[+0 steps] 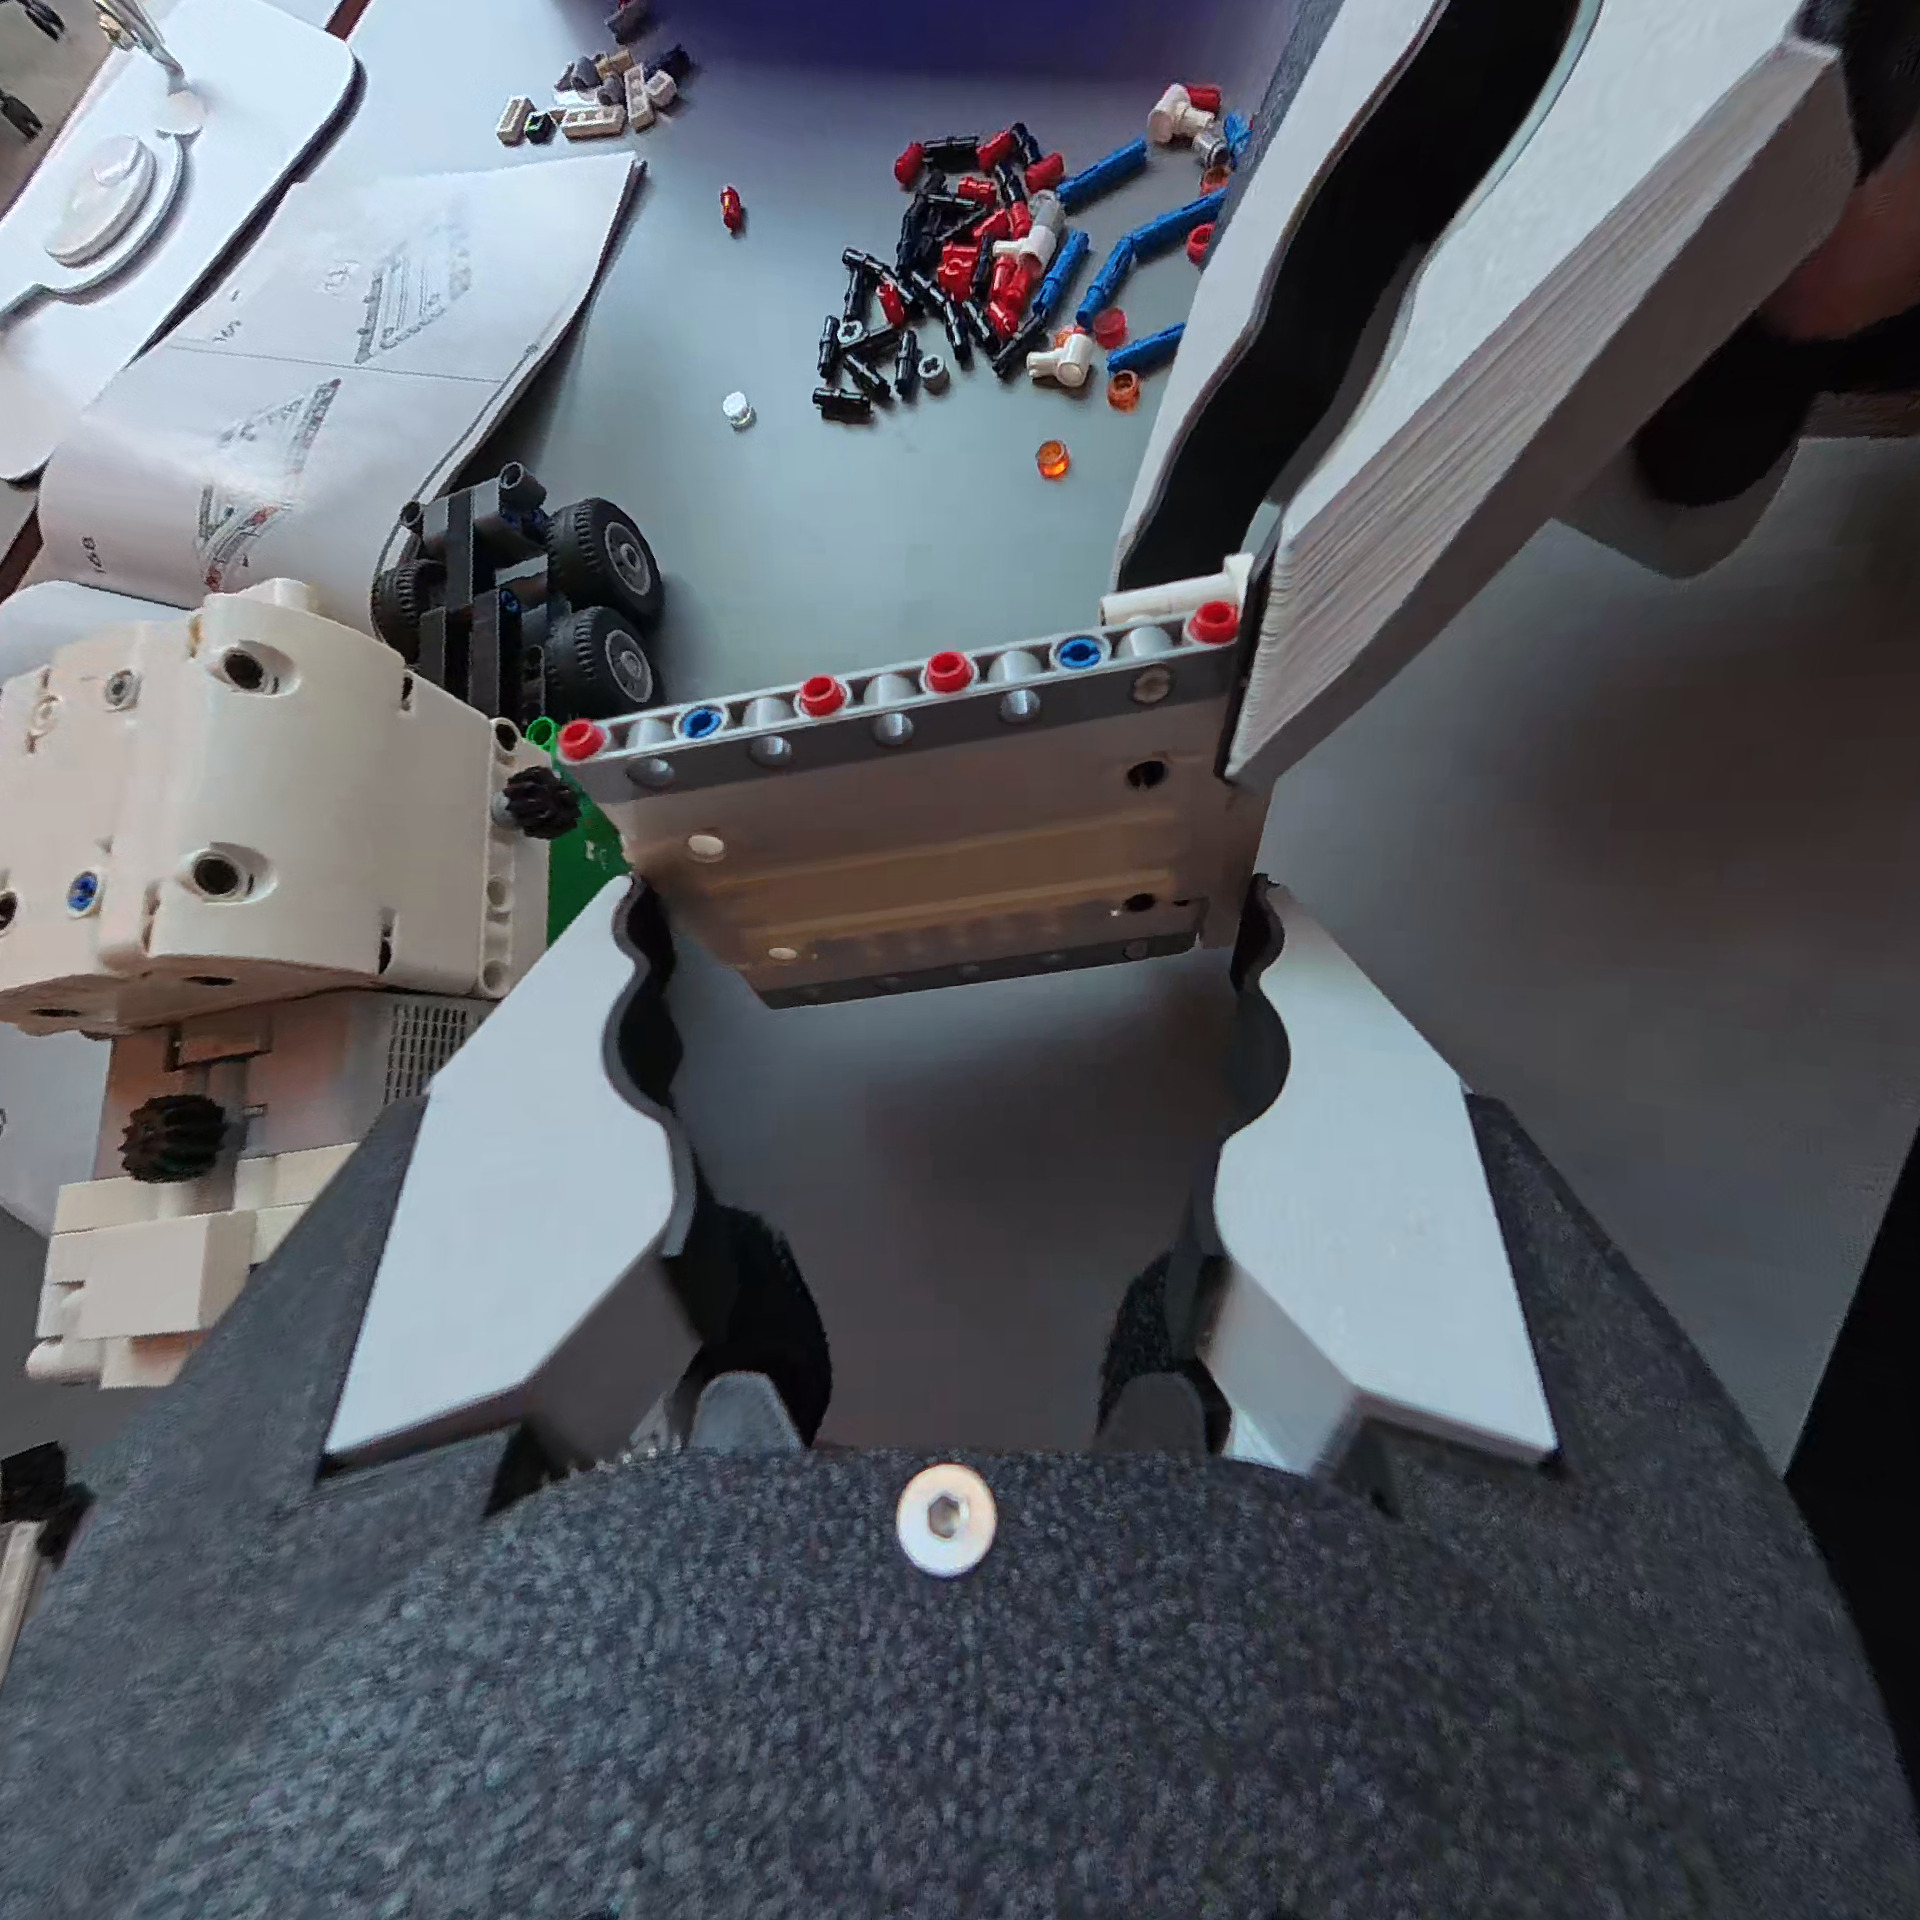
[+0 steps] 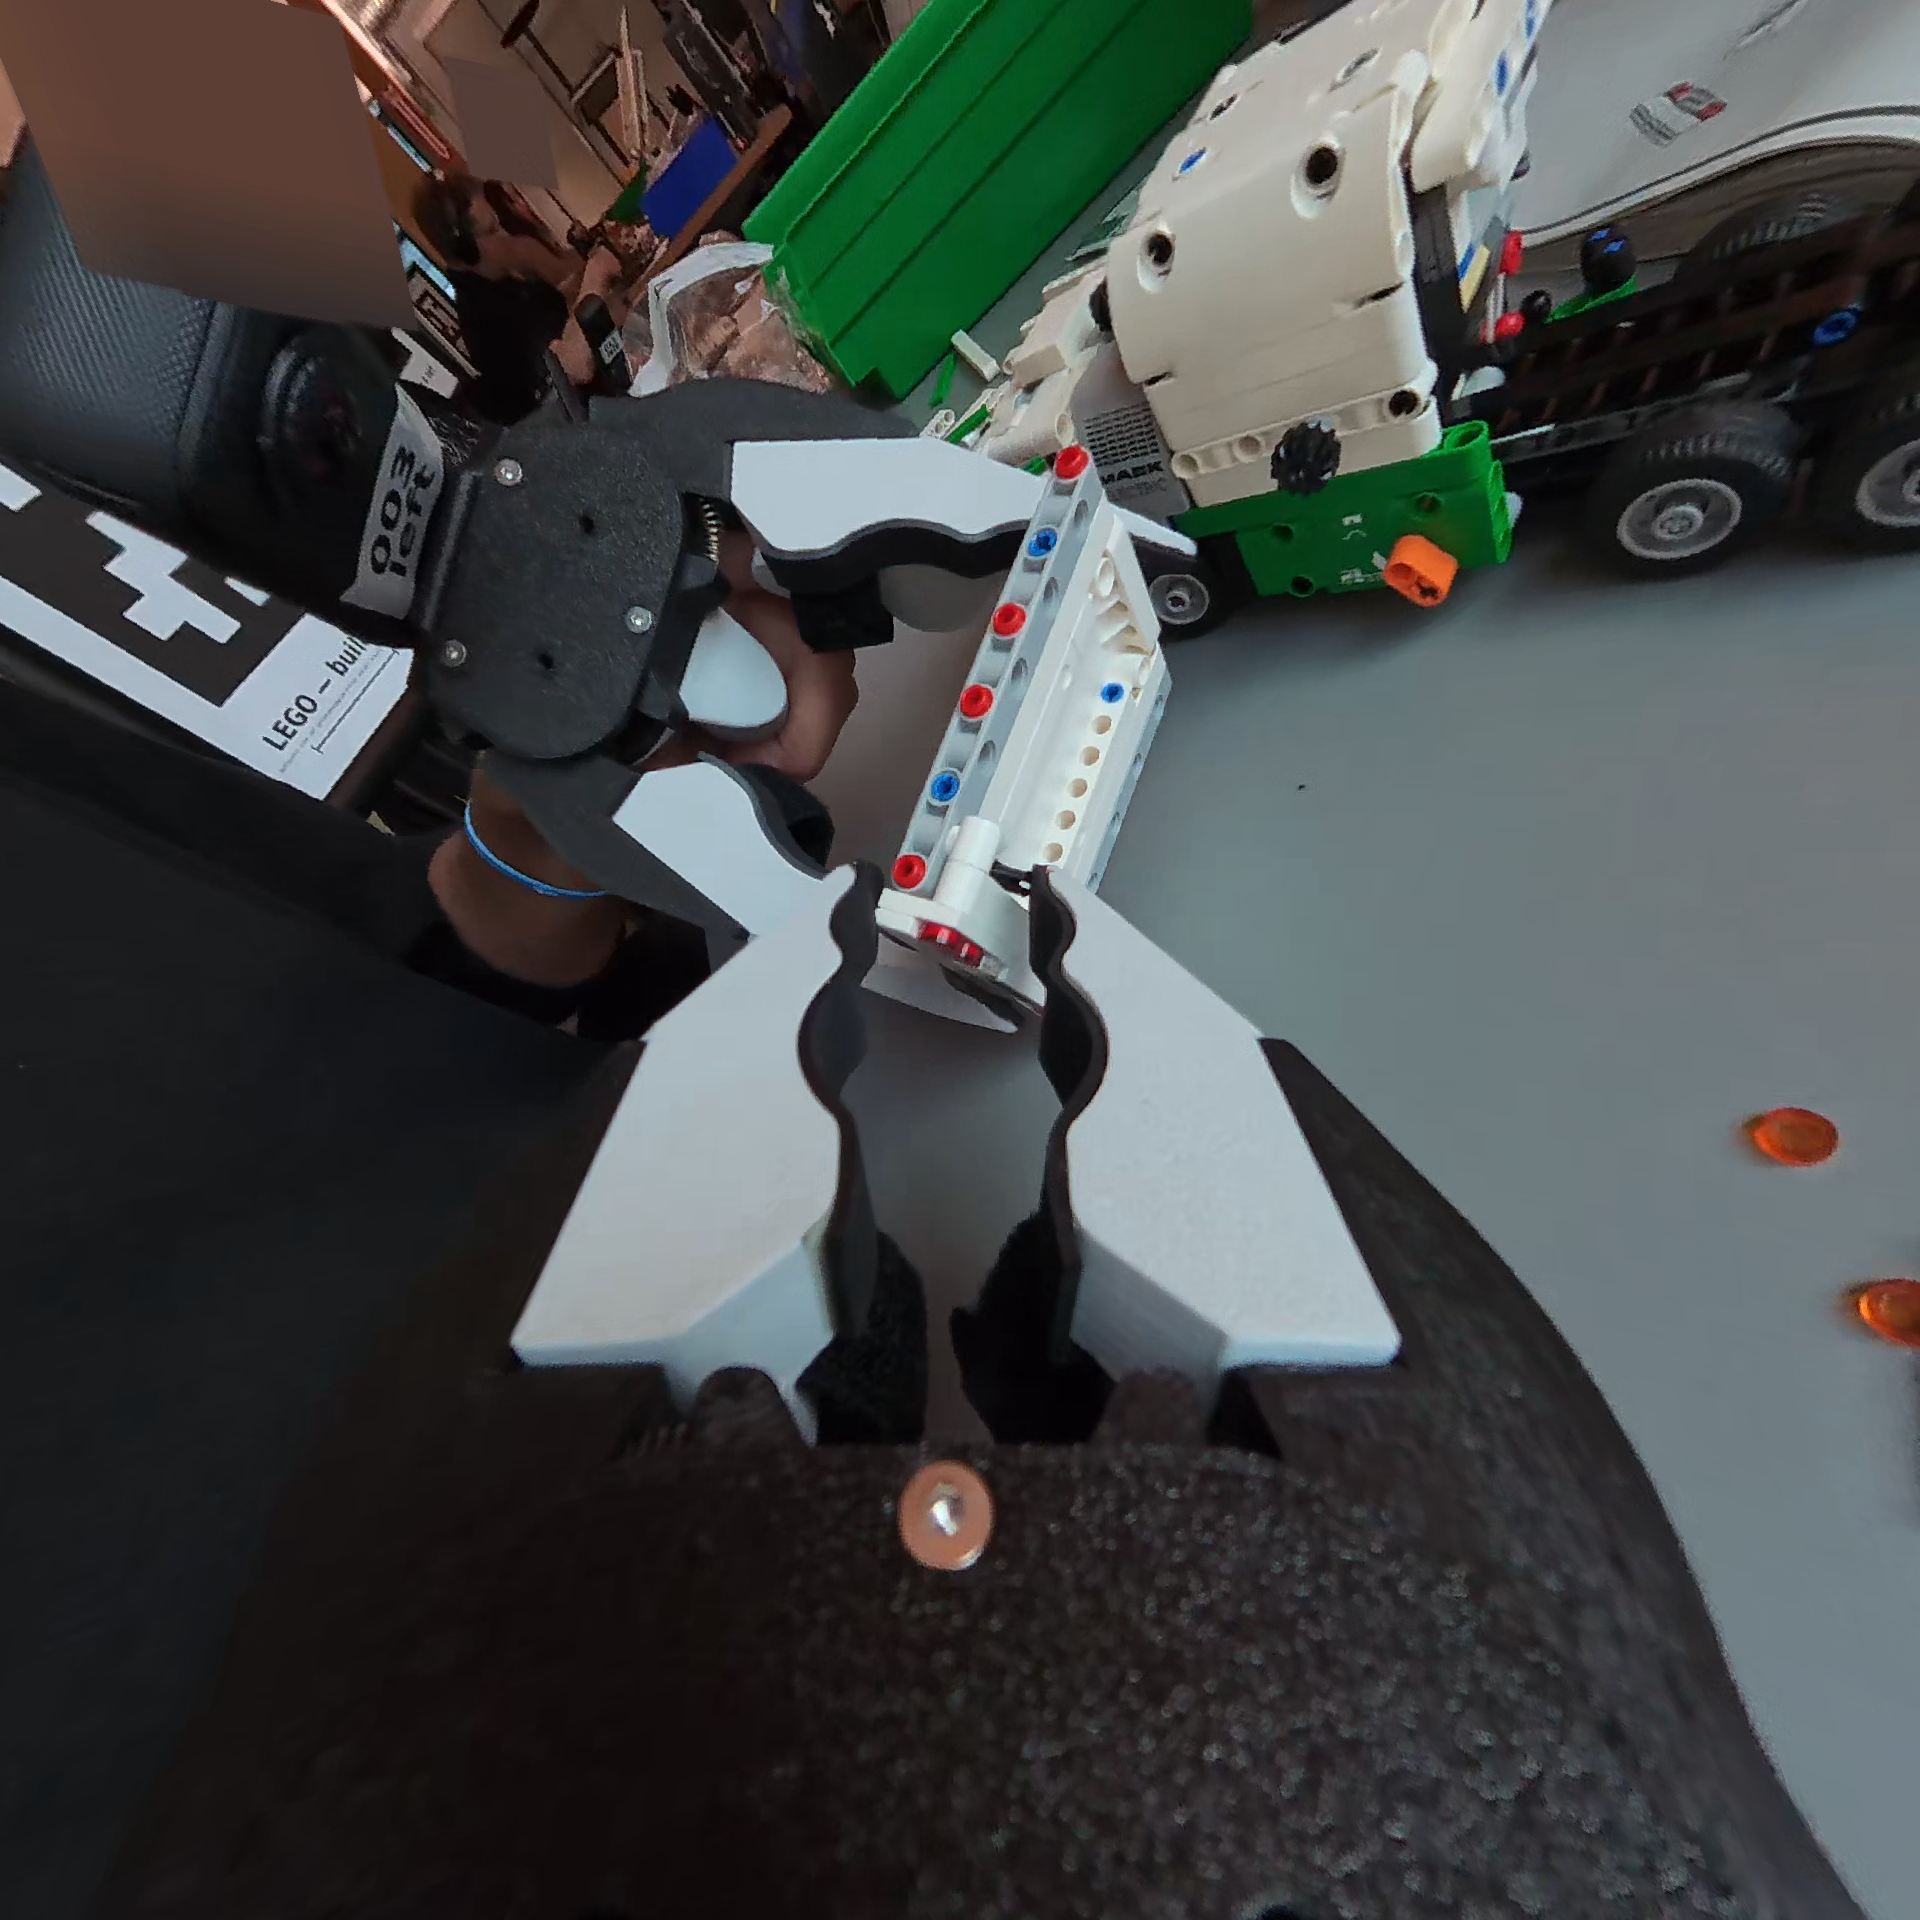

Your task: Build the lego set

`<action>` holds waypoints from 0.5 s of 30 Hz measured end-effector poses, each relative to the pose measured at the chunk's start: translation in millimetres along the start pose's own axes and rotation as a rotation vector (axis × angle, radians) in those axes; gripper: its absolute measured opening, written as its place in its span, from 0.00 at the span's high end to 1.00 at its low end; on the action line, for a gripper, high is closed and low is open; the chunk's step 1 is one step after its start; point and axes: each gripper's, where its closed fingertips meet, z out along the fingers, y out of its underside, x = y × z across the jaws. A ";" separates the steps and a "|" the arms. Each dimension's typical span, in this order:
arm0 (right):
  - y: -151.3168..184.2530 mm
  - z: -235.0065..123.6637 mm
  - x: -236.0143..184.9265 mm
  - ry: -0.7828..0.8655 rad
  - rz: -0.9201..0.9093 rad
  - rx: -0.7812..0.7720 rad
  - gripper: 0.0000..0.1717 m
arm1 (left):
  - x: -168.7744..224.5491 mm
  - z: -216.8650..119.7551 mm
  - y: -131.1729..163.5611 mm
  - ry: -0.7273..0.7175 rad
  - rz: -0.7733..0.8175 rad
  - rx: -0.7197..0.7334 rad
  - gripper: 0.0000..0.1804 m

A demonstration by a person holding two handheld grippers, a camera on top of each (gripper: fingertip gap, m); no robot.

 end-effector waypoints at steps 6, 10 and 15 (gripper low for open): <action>7.0 -0.7 4.7 -0.020 0.070 -0.002 0.84 | 4.6 4.3 -15.9 0.027 -0.046 0.090 0.39; 7.7 -2.4 6.0 -0.041 0.102 0.013 0.84 | 5.6 6.5 -21.5 0.071 -0.083 0.104 0.40; 10.1 -8.1 7.9 -0.069 0.134 -0.006 0.83 | 11.3 10.9 -24.1 0.130 -0.084 0.078 0.41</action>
